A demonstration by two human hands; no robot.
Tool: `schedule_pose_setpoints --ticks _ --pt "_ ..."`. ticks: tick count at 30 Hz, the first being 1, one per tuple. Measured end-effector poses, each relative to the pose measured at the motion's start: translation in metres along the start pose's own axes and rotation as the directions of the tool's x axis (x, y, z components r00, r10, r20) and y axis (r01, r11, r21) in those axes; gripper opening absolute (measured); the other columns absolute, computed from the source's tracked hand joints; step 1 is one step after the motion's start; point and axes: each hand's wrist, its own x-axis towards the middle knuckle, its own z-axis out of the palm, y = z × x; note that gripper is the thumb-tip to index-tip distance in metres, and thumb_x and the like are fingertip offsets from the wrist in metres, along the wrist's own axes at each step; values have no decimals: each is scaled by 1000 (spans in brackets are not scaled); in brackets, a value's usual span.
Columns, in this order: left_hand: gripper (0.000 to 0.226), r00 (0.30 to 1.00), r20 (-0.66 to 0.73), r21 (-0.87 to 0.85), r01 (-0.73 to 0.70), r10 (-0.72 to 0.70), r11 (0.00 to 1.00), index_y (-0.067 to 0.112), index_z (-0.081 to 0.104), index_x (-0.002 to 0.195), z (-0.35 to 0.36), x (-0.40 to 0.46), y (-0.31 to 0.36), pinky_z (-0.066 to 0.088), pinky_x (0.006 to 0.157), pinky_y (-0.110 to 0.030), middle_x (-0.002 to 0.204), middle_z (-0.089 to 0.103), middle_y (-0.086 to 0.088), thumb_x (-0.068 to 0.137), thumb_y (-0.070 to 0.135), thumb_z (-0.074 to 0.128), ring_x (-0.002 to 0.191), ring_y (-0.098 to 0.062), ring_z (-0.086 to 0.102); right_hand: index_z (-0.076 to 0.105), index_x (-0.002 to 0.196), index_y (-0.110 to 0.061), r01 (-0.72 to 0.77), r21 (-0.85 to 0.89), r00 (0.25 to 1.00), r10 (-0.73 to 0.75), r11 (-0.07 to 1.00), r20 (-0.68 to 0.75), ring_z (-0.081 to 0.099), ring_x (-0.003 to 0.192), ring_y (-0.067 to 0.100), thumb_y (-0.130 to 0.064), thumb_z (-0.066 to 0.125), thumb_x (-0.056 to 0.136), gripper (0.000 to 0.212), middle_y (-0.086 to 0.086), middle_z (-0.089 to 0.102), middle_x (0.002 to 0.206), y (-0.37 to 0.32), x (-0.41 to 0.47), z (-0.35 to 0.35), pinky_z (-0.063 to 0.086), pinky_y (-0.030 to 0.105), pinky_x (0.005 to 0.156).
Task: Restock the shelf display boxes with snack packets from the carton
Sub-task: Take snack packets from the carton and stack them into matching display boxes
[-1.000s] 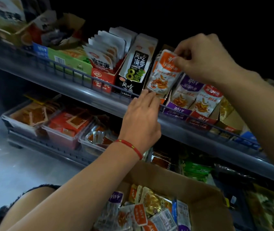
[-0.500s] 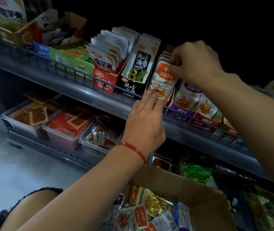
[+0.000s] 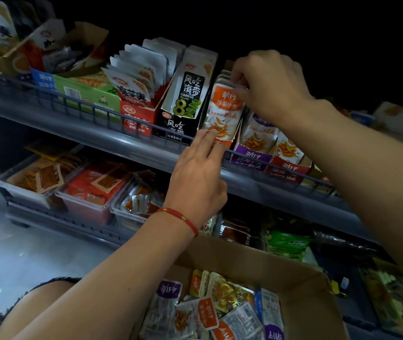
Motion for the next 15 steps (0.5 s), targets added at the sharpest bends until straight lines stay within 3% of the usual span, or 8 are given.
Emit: schedule_pose_setpoints --ticks 2,4,6,8,10,12,15 --pt "64 1000 -24 -9 -14 14 1000 9 51 140 -1 0 -1 23 124 -42 158 36 -12 78 -4 62 152 -28 23 65 120 -13 8 41 999 -6 999 -34 65 103 31 -25 56 103 22 12 66 118 2 -10 -8 48 38 73" --pt "56 997 -64 -10 -49 48 999 8 57 130 -3 -1 1 34 118 -41 147 48 -11 77 -4 62 142 -29 38 65 119 -17 7 90 998 -1 996 -65 65 103 29 -28 56 102 22 8 67 117 3 -28 -19 54 45 78" --pt "39 992 -102 -8 -79 78 997 10 62 114 -5 -5 4 48 102 -39 126 58 -8 77 -1 62 122 -26 51 65 117 -20 4 149 997 7 989 -76 65 101 26 -32 55 101 22 5 68 113 1 -56 -30 55 46 80" --pt "26 992 -81 -13 -98 97 995 12 62 102 -4 -13 4 51 87 -37 111 60 -5 78 1 64 106 -23 55 66 114 -21 0 241 999 11 971 -43 64 95 23 -35 53 100 24 3 69 108 -1 -94 -36 55 45 78" --pt "22 994 3 -35 -106 107 994 13 62 96 1 -25 4 53 77 -41 103 59 -2 77 3 64 95 -23 57 67 111 -22 -30 357 999 20 934 32 62 88 18 -35 52 99 23 -2 69 104 -3 -137 -36 55 42 75" --pt "22 981 167 10 -97 94 995 16 64 101 11 -42 6 54 80 -40 105 57 0 80 7 66 96 -22 57 68 109 -22 -91 440 991 37 894 128 56 79 10 -32 57 99 18 -8 65 98 -5 -185 -28 53 36 71" --pt "26 882 471 124 -39 -25 991 19 66 109 36 -70 2 52 86 -33 111 58 0 84 13 65 103 -19 57 70 109 -23 -216 484 960 95 848 262 50 75 3 -27 62 97 16 -11 63 94 -6 -249 -5 53 33 69"
